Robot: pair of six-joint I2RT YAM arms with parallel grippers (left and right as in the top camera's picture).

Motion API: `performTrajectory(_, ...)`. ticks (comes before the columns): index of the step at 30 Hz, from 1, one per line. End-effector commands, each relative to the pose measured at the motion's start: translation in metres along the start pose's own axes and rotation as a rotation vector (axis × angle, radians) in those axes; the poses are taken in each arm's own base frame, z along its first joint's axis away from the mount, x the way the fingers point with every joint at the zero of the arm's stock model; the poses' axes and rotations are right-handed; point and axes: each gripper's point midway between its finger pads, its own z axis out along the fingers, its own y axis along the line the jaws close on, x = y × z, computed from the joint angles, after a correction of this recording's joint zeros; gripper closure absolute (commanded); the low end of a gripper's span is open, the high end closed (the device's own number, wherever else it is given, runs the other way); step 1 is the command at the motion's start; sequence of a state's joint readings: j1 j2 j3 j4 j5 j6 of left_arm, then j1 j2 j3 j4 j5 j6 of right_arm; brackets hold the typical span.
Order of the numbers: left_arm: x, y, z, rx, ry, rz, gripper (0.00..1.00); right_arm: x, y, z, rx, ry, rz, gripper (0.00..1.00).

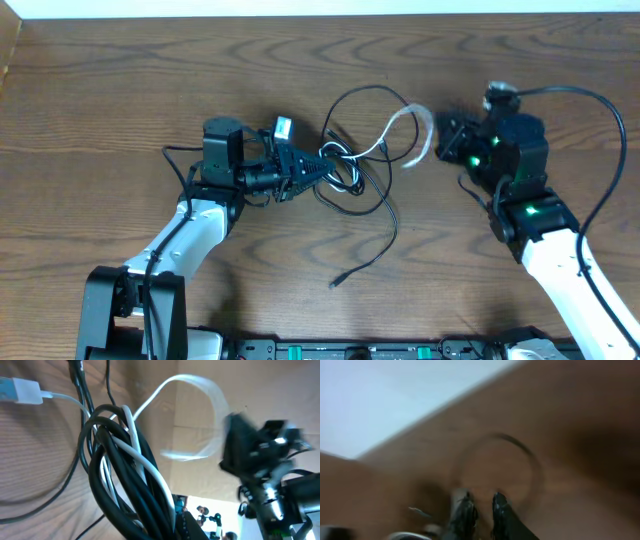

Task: Untangle cables

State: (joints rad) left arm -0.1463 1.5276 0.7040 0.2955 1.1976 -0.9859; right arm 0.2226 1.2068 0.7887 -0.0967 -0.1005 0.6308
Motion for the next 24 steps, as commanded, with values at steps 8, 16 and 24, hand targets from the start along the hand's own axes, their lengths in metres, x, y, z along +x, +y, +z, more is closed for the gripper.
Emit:
performTrajectory(8,-0.036,0.009,-0.005,-0.075,-0.216,-0.246,0.92,0.070,0.006,-0.016,-0.079,0.316,-0.106,0.68)
performTrajectory(16,-0.028,0.078,-0.021,-0.259,-0.427,-0.944,0.92,0.112,0.035,-0.031,-0.212,0.482,-0.152,0.55)
performTrajectory(24,-0.007,0.117,-0.038,-0.395,-0.552,-1.230,0.83,0.162,0.071,-0.042,-0.374,0.573,-0.462,0.46)
